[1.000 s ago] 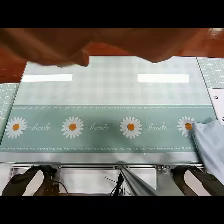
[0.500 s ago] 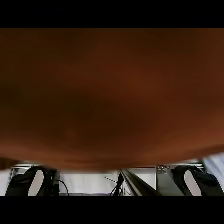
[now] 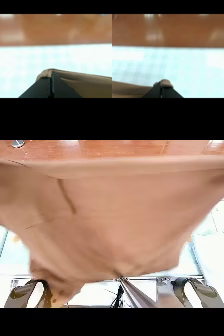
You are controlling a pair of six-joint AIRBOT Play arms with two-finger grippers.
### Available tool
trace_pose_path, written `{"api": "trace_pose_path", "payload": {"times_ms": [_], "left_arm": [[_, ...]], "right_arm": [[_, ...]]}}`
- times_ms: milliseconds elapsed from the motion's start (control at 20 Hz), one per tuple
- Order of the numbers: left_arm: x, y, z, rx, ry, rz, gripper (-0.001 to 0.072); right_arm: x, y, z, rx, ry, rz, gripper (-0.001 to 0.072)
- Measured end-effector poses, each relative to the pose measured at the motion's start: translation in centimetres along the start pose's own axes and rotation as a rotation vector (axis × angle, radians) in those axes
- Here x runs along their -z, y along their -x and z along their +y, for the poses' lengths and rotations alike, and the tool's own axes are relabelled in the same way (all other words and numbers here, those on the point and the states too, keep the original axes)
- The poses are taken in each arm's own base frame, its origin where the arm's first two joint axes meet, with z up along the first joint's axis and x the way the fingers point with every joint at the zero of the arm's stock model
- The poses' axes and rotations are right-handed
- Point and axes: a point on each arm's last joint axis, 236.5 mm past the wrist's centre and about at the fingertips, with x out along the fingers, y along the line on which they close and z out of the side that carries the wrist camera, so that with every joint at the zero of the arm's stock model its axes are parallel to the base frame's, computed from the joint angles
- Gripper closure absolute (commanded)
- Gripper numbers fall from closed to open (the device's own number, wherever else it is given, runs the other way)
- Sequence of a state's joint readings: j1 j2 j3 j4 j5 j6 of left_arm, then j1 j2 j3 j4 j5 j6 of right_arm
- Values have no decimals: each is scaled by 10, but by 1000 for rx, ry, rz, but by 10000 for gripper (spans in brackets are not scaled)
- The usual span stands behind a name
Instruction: Fold the shirts.
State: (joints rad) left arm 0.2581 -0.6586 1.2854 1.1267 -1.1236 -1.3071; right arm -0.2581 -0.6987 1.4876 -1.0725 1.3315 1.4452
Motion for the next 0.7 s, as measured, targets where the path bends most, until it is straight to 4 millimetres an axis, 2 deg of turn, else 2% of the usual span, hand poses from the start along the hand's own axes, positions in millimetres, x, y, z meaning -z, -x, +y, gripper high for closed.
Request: {"api": "trace_pose_path", "payload": {"times_ms": [200, 400, 550, 700], "left_arm": [[64, -117, 13, 80, 138, 189, 690], [97, -213, 17, 120, 268, 280, 690], [118, -266, 20, 125, 415, 342, 690], [144, -299, 20, 132, 529, 407, 690]], "right_arm": [[38, -119, -56, -21, -149, 152, 690], [63, -230, -104, -47, -291, 242, 690], [77, -301, -125, -88, -390, 284, 690], [92, -350, -134, -122, -486, 317, 690]]}}
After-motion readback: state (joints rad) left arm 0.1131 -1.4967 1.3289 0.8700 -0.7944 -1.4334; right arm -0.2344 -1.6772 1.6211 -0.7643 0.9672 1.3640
